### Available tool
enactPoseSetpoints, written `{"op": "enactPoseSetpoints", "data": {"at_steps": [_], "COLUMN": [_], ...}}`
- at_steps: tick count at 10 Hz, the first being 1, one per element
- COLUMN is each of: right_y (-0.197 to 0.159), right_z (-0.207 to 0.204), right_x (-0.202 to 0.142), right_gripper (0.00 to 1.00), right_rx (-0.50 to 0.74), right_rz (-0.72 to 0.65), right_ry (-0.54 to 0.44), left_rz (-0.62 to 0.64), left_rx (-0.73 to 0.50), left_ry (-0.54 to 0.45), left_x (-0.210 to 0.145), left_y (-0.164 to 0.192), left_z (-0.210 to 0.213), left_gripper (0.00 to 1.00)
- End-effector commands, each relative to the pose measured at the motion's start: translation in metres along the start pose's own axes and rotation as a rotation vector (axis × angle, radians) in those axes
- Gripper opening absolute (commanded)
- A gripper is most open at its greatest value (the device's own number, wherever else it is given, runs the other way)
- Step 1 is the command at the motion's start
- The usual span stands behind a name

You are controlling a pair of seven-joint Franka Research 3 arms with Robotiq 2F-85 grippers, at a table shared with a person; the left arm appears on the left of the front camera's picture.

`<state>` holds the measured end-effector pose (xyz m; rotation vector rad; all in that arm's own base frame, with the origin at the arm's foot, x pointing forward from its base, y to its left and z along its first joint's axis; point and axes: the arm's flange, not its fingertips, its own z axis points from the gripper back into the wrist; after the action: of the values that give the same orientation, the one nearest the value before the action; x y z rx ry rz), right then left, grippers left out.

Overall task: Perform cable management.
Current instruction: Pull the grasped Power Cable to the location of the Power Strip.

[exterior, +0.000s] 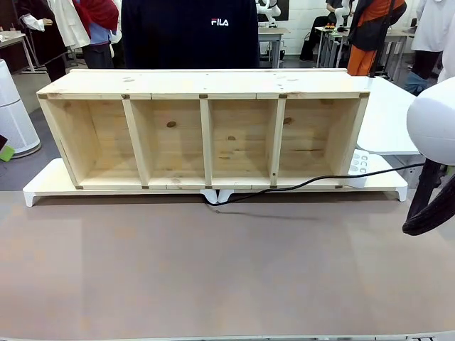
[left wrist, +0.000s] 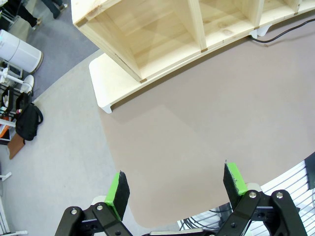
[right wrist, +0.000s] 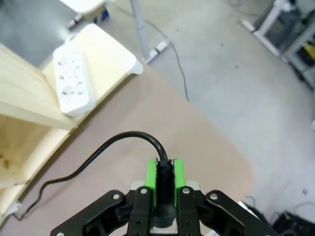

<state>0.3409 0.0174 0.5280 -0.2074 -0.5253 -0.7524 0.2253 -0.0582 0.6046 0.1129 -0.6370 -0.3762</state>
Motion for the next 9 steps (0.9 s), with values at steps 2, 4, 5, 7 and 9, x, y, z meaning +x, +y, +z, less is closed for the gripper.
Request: {"op": "enactPoseSetpoints", "data": {"at_steps": [2,4,5,7,9], "right_y": [0.023,0.041,0.025,0.025,0.025], "right_z": [0.019,0.030,0.028,0.028,0.028], "right_x": [0.027,0.033,0.022,0.022,0.022], "right_gripper": [0.17,0.17,0.17,0.17,0.17], "right_rx": [0.072,0.142,0.086,0.086,0.086], "right_rz": [0.079,-0.051,0.076,0.076,0.076], "right_ry": [-0.107,-0.139,-0.091,-0.091,-0.091], "left_rz": [0.000,0.000,0.000,0.000,0.000], "left_rx": [-0.005,-0.005,-0.005,-0.005,-0.005], "left_ry": [-0.001,-0.001,-0.001,-0.001,-0.001], "left_x": [0.000,0.000,0.000,0.000,0.000], "left_y": [0.000,0.000,0.000,0.000,0.000], "left_z": [0.000,0.000,0.000,0.000,0.000], "left_gripper": [1.00,1.00,1.00,1.00,1.00]}}
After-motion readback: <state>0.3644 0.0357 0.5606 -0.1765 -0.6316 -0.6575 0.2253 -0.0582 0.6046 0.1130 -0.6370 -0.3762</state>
